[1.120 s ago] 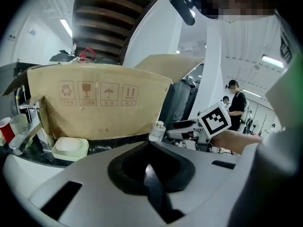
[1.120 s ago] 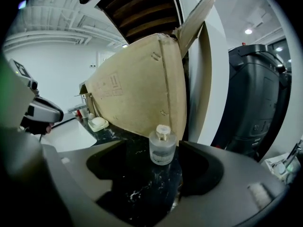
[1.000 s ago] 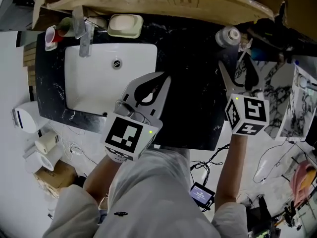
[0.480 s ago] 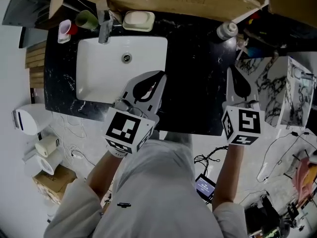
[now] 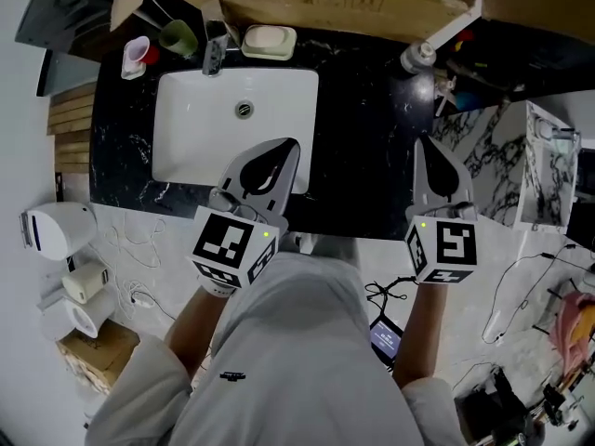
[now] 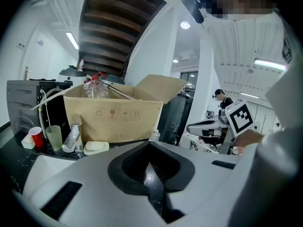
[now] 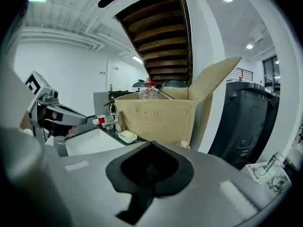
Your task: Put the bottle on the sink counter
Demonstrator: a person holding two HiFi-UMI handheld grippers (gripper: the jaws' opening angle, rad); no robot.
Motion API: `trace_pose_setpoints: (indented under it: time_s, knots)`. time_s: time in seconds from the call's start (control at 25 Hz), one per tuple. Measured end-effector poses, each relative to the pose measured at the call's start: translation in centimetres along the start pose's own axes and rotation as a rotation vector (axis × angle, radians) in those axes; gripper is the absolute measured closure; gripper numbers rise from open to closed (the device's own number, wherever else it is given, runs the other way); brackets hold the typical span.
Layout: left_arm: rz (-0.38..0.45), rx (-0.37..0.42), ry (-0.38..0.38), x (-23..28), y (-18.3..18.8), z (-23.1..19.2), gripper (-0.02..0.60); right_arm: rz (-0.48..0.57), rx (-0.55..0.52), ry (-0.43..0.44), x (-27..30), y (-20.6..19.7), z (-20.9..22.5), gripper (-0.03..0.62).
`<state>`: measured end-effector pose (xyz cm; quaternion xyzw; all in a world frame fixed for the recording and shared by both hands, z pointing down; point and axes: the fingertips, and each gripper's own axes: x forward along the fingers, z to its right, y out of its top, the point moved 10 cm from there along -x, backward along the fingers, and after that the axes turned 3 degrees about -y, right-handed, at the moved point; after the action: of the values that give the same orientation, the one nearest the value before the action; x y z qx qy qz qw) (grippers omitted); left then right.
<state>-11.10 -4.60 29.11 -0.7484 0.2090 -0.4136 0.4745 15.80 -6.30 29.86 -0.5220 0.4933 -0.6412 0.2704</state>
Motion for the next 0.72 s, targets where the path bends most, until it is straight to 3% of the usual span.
trace_pose_setpoints:
  time_s: [0.72]
  knots:
    - [0.122, 0.031, 0.031, -6.1, 2.3, 1.3, 0.575, 0.18, -0.024, -0.017, -7.3, 3.1, -2.4, 0.583]
